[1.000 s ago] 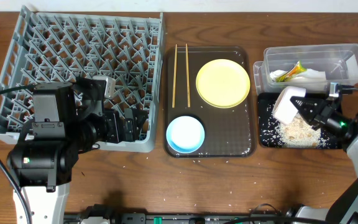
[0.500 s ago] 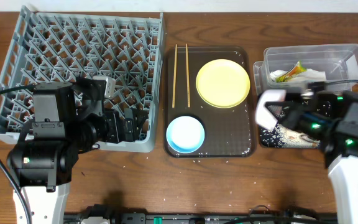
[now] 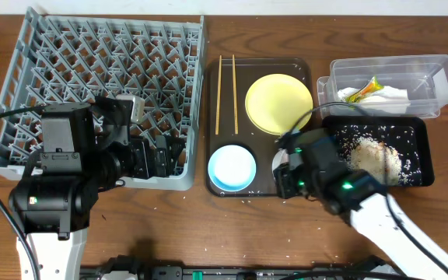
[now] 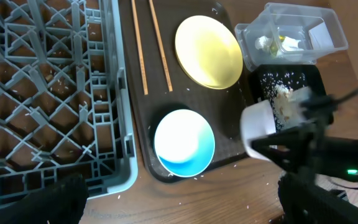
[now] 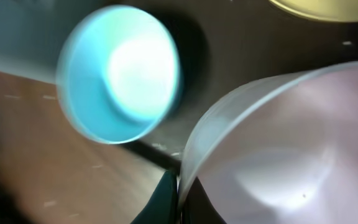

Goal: Sort waste into correct bins and load items into the dishwasher
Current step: 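Return the emptied pink bowl to the brown tray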

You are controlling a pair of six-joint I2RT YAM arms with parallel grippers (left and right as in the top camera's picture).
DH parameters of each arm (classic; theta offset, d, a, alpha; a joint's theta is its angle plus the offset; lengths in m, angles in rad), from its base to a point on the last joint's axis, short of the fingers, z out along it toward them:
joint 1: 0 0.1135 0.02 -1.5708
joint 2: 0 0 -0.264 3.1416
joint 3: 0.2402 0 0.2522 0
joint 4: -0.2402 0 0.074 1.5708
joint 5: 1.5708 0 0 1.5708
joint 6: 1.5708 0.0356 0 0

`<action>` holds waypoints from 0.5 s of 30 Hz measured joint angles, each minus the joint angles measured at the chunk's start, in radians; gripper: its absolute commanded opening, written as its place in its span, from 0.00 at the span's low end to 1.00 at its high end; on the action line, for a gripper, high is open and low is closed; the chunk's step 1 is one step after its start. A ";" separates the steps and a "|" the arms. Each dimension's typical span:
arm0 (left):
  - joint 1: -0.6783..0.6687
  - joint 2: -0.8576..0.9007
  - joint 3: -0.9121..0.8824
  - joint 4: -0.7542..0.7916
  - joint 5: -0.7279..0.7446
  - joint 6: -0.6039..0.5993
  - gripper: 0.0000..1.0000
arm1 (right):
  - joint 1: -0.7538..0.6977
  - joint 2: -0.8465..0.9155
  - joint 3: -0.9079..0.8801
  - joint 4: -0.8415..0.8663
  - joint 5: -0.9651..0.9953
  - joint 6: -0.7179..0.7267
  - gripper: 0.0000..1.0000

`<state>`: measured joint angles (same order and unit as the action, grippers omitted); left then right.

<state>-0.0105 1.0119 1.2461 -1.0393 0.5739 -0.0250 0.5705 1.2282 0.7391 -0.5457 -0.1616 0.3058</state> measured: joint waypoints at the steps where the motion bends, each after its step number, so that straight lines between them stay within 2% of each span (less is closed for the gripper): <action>1: 0.000 0.000 0.000 0.000 0.000 0.000 0.99 | 0.014 0.029 0.000 0.011 0.040 -0.001 0.01; 3: 0.000 0.000 0.000 0.000 0.000 0.000 0.99 | 0.019 0.080 0.000 0.036 0.095 -0.004 0.02; 4: 0.000 0.000 0.000 0.000 0.000 0.000 0.99 | 0.019 0.105 0.000 0.050 0.116 -0.007 0.15; 5: 0.000 0.000 0.000 0.000 0.000 0.000 0.99 | 0.019 0.124 0.000 0.059 0.135 -0.010 0.35; 7: 0.000 0.000 0.000 0.000 0.000 0.000 0.99 | 0.019 0.155 0.000 0.070 0.153 -0.027 0.53; 12: 0.000 0.000 0.000 0.001 0.000 0.000 0.99 | 0.018 0.165 0.047 -0.035 0.153 -0.077 0.68; 15: 0.000 0.000 0.000 0.001 0.000 0.000 0.99 | 0.015 0.165 0.163 -0.125 0.143 -0.087 0.70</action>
<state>-0.0105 1.0119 1.2461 -1.0386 0.5739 -0.0250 0.5854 1.3933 0.9020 -0.6704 -0.0189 0.2188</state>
